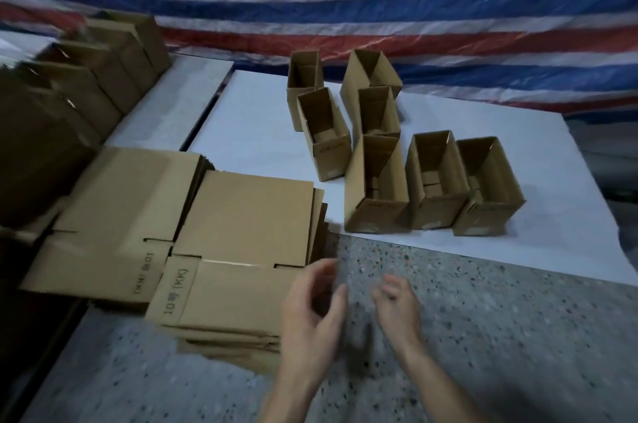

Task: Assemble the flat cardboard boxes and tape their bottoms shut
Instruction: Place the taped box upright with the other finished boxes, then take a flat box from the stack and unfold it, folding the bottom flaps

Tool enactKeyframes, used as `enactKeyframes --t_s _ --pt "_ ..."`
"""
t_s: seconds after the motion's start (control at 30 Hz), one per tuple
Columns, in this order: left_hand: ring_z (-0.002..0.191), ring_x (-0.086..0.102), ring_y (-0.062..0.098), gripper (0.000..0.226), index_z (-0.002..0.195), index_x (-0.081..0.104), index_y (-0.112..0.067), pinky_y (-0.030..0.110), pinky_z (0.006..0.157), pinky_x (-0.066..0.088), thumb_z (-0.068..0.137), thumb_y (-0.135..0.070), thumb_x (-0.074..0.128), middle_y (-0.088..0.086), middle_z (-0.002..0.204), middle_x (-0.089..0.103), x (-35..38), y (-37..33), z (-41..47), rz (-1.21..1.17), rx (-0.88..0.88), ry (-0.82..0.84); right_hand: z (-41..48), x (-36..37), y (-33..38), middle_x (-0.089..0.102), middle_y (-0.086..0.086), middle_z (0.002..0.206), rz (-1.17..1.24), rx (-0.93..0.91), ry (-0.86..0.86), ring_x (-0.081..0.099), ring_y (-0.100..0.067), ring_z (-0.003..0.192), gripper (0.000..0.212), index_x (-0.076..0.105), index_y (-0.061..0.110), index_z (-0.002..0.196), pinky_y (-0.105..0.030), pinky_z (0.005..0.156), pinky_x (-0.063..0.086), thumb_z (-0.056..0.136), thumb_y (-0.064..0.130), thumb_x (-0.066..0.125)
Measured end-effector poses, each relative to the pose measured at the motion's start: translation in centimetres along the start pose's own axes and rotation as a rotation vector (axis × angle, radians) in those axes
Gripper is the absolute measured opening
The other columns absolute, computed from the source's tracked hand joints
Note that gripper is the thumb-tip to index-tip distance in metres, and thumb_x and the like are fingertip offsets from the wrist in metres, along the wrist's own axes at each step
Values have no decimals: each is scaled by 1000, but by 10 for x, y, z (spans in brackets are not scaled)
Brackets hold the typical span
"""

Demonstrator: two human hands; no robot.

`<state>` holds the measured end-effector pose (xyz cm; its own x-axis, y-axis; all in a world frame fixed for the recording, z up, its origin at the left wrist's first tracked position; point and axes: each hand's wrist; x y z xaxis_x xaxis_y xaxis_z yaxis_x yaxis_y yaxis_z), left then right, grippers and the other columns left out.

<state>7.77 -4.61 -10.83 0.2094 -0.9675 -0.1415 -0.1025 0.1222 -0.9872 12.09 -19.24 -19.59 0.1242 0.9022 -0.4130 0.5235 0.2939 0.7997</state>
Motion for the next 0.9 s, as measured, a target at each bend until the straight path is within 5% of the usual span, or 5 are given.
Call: enactKeyframes --t_s 0.13,0.23,0.33,0.77,0.9 --pt "124 54 22 52 126 64 -31 46 108 42 78 -46 74 -5 136 58 -62 9 -9 635 181 -135 -56 3 4 64 12 103 31 -12 80 62 -5 94 25 55 26 118 -11 70 39 96 19 65" --pt "154 -3 33 94 152 24 -52 53 119 -9 72 -77 66 3 168 3 -89 23 -2 991 -112 -31 -83 14 26 63 19 104 68 -56 137 61 2 96 23 55 32 118 -19 79 49 98 26 63" --pt "152 -16 36 103 154 8 -53 59 121 -7 68 -92 48 7 165 -18 -102 37 -1 1070 -220 46 -95 35 49 67 5 114 39 -66 201 65 -6 96 32 58 23 127 -30 92 54 97 25 65" --pt "153 -12 32 104 154 -1 -52 53 121 -8 76 -69 66 -1 168 -10 -131 33 -37 1014 -38 241 -143 60 74 69 2 97 -58 -142 17 66 -15 93 16 68 20 89 -28 80 51 78 18 78" --pt "152 21 28 77 153 34 -40 57 122 12 82 -23 58 -14 161 22 -130 11 -59 780 213 67 -171 43 84 70 5 98 107 -225 107 65 -9 93 15 71 24 85 -16 77 49 76 20 82"
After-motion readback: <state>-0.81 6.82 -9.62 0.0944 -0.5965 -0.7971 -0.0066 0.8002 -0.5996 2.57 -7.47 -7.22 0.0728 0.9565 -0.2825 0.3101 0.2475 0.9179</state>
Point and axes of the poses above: each hand's wrist, its own z-axis towards the middle knuckle, its own x-axis out of the palm, y = z × x
